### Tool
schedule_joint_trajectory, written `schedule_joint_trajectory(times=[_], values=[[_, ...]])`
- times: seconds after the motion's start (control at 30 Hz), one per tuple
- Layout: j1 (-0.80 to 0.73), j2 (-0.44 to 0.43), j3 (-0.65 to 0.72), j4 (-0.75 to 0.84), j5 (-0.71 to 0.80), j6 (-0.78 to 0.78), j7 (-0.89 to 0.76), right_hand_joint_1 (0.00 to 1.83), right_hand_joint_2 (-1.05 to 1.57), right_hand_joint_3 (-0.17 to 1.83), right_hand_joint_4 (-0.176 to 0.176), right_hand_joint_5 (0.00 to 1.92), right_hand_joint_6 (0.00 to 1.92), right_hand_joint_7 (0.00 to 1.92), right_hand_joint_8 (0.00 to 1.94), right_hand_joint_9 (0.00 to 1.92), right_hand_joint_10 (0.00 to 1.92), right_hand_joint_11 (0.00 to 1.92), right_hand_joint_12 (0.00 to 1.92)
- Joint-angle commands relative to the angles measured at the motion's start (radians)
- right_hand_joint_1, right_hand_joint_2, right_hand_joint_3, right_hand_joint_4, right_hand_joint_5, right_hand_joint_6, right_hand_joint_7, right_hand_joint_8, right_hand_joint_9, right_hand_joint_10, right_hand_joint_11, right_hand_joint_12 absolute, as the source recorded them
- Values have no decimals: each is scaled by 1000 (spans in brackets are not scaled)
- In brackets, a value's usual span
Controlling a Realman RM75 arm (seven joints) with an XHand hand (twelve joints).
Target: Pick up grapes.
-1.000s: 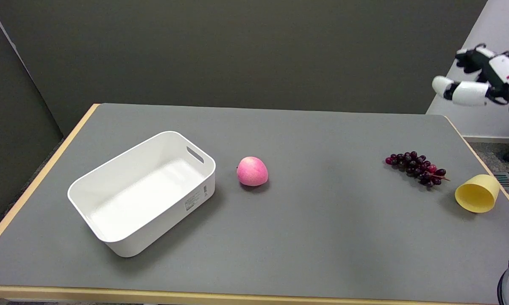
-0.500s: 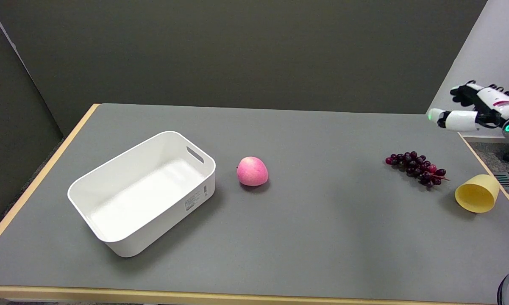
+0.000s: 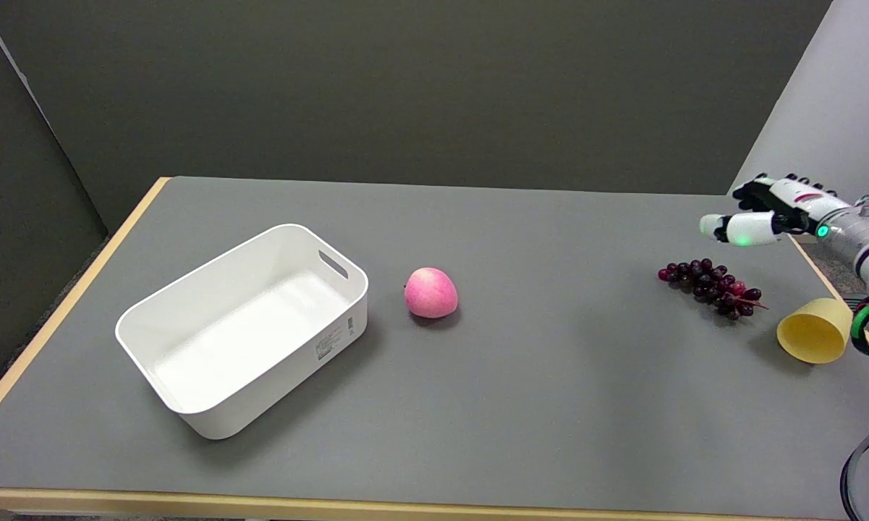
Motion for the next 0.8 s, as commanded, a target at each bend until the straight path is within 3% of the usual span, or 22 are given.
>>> schedule_joint_trajectory(times=[0.03,0.8], values=[[21,21,-70,-63,-67,-92,52,449,626,779,-175,174,432,229,454,121,922,289,1592],[23,16,-136,-114,-57,-81,99,457,620,785,-175,169,425,221,439,115,907,294,1594]])
